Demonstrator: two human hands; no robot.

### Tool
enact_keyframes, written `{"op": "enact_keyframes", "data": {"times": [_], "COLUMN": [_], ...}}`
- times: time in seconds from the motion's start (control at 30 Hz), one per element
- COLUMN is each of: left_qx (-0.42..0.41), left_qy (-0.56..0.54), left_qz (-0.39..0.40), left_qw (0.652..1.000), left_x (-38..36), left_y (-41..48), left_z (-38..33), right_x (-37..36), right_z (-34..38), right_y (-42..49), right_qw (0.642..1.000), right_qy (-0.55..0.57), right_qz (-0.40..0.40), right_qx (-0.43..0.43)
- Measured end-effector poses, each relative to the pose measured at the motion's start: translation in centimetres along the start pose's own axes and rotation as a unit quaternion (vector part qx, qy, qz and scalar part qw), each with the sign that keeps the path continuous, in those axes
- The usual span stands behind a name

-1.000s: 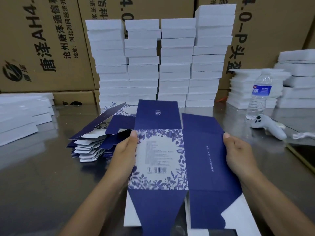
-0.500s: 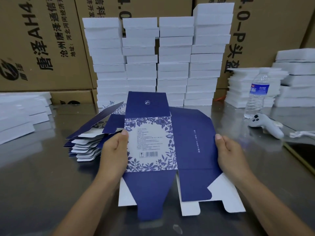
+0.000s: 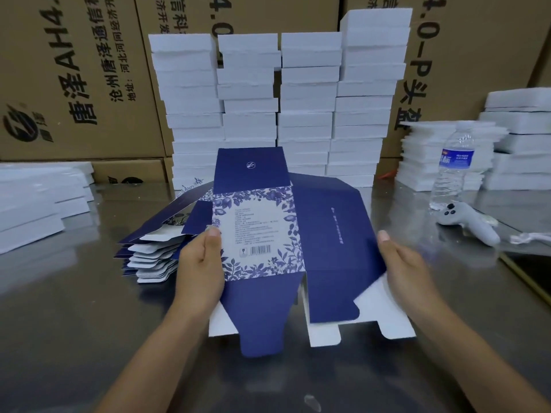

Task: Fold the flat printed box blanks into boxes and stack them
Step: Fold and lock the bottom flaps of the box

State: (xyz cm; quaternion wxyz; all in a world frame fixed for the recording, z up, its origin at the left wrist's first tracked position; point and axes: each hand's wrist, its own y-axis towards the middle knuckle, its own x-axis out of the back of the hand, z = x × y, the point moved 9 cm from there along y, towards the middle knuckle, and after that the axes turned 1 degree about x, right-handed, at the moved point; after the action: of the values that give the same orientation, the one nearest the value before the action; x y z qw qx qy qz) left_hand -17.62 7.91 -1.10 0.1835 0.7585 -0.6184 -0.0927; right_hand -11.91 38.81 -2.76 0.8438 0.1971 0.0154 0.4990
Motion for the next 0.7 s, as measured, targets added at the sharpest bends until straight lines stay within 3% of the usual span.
{"op": "enact_keyframes", "data": {"times": [0.1, 0.27, 0.4, 0.7], "left_qx": [0.016, 0.078, 0.034, 0.024], "left_qy": [-0.02, -0.085, -0.003, -0.026], "left_qz": [-0.003, 0.039, 0.091, 0.058], "left_qw": [1.0, 0.993, 0.995, 0.998], "left_x": [0.2, -1.2, -2.0, -1.2], "left_y": [0.1, -0.2, -0.6, -0.5], "left_z": [0.3, 1.5, 0.6, 0.6], "right_x": [-0.5, 0.6, 1.0, -0.3], "right_z": [0.4, 0.6, 0.5, -1.3], "right_y": [-0.1, -0.1, 0.0, 0.4], "right_qw": [0.999, 0.999, 0.998, 0.998], "right_qy": [-0.028, -0.032, -0.011, 0.058], "right_qz": [0.019, -0.026, -0.05, 0.013], "right_qx": [0.022, 0.027, 0.025, -0.037]}}
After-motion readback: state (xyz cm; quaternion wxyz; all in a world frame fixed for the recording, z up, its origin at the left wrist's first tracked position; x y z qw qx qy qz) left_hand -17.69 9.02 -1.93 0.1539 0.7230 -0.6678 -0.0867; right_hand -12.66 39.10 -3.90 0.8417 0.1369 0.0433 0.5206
